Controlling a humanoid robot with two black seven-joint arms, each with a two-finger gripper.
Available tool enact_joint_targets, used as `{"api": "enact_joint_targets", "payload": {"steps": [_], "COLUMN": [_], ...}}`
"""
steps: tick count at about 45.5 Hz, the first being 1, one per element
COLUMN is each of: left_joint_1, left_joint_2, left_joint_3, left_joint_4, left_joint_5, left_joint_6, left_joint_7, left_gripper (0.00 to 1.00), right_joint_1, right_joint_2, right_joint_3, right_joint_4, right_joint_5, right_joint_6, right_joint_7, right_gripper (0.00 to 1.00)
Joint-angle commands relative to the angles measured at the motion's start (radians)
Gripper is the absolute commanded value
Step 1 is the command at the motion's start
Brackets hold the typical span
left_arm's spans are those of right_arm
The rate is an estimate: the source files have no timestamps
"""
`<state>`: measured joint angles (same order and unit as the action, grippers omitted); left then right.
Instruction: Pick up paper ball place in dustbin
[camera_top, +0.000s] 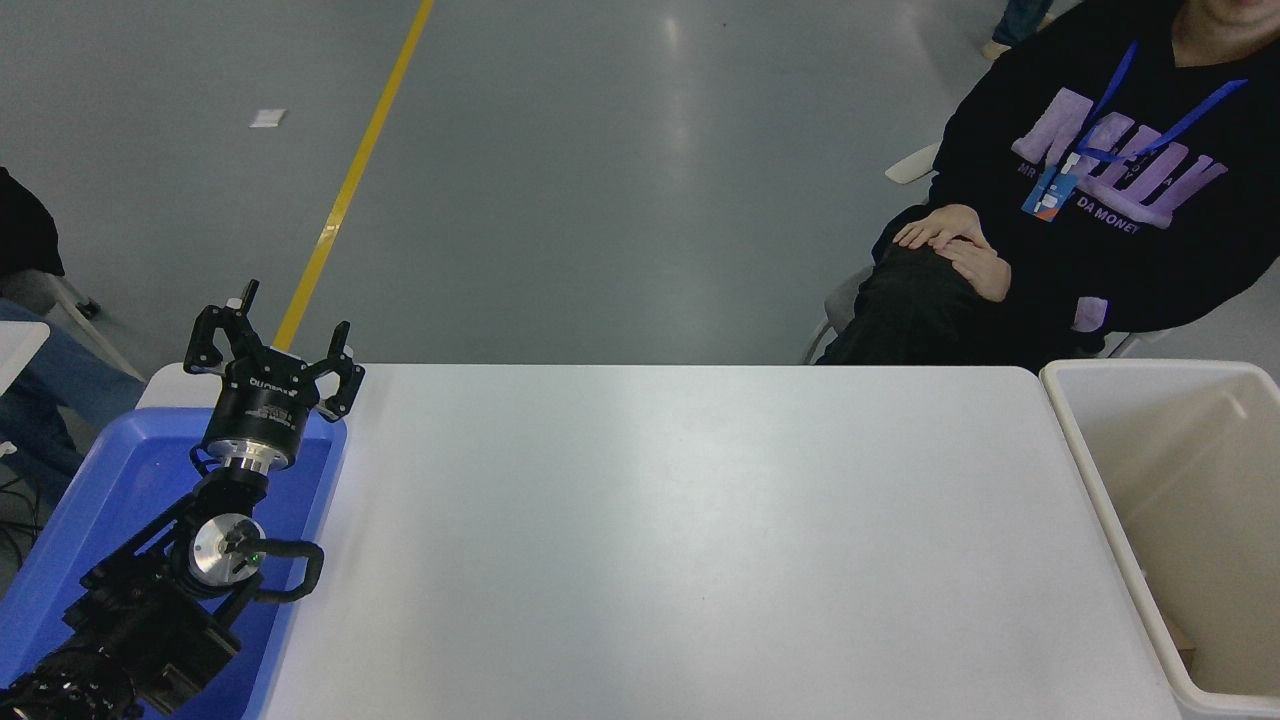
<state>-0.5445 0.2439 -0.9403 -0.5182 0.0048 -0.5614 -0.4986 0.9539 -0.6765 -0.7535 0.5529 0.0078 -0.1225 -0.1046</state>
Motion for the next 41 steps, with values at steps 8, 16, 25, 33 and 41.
{"api": "enact_joint_targets", "payload": {"steps": [8,16,25,33,41], "left_joint_1": [0.0,0.0,-0.002,0.0,-0.002], "left_joint_2": [0.0,0.0,-0.002,-0.002,-0.002], "left_joint_3": [0.0,0.0,0.0,0.0,0.0], "left_joint_4": [0.0,0.0,0.0,0.0,0.0], "left_joint_5": [0.0,0.0,0.0,0.0,0.0], "left_joint_6": [0.0,0.0,0.0,0.0,0.0], "left_joint_7": [0.0,0.0,0.0,0.0,0.0], "left_gripper": [0.98,0.98,0.98,0.98,0.98], "right_joint_1": [-0.273,-0.293,-0.297,-0.304,-0.302], "right_joint_2": [0.245,0.285,0.285,0.285,0.285], "right_joint_3": [0.149,0.143,0.138,0.138,0.149], "right_joint_4": [-0.461,-0.525,-0.53,-0.53,-0.542], "right_joint_5": [0.003,0.003,0.003,0.003,0.003], "right_joint_6": [-0.02,-0.023,-0.023,-0.023,-0.089], "right_joint_7": [0.0,0.0,0.0,0.0,0.0], "right_gripper": [0.0,0.0,0.0,0.0,0.75]}}
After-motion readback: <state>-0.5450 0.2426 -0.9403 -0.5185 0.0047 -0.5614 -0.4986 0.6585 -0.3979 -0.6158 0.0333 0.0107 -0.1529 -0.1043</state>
